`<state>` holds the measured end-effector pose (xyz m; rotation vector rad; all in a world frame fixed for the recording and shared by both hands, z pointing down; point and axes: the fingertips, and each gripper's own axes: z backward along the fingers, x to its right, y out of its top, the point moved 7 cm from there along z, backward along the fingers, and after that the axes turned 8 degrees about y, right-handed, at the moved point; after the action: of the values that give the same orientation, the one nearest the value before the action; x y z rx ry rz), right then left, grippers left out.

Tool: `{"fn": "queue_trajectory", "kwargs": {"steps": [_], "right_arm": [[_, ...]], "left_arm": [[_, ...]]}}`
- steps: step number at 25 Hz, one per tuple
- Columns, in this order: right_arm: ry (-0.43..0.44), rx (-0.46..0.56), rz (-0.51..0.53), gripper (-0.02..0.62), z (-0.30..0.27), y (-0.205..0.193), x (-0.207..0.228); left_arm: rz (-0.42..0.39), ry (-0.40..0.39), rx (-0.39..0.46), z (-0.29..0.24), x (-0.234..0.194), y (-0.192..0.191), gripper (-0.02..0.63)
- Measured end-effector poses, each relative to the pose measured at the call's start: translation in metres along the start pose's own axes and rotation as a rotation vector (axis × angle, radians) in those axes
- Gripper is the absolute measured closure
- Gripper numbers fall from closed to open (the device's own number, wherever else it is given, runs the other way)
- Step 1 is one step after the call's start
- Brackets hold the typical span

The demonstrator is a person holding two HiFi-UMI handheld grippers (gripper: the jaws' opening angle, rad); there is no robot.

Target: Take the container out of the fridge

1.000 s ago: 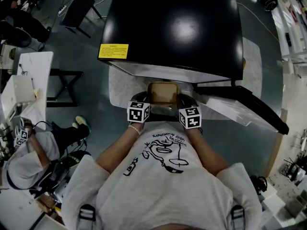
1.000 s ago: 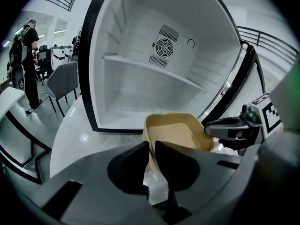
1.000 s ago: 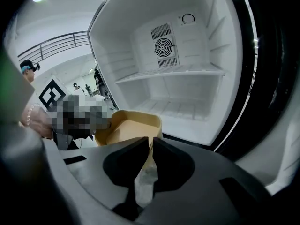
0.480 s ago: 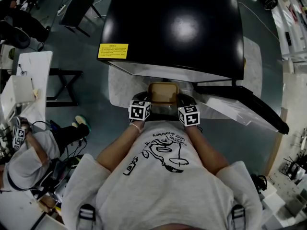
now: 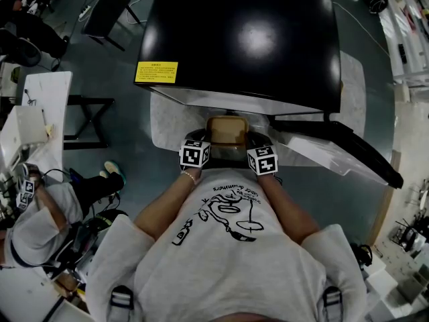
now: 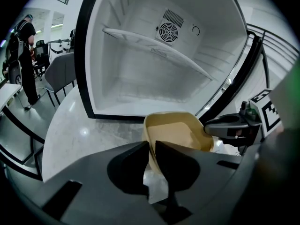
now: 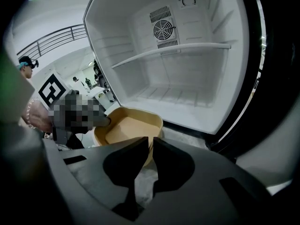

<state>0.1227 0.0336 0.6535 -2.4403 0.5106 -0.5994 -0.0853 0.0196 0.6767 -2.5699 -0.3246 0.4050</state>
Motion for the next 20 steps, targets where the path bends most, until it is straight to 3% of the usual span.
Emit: {"fn": "queue_trajectory", "kwargs": {"steps": [20], "right_arm": [[0.026,-0.062,-0.004,0.548,-0.015,-0.015,0.001]], "left_arm": [[0.0,0.007,-0.045,-0.012,-0.006,-0.018,0.551]]}}
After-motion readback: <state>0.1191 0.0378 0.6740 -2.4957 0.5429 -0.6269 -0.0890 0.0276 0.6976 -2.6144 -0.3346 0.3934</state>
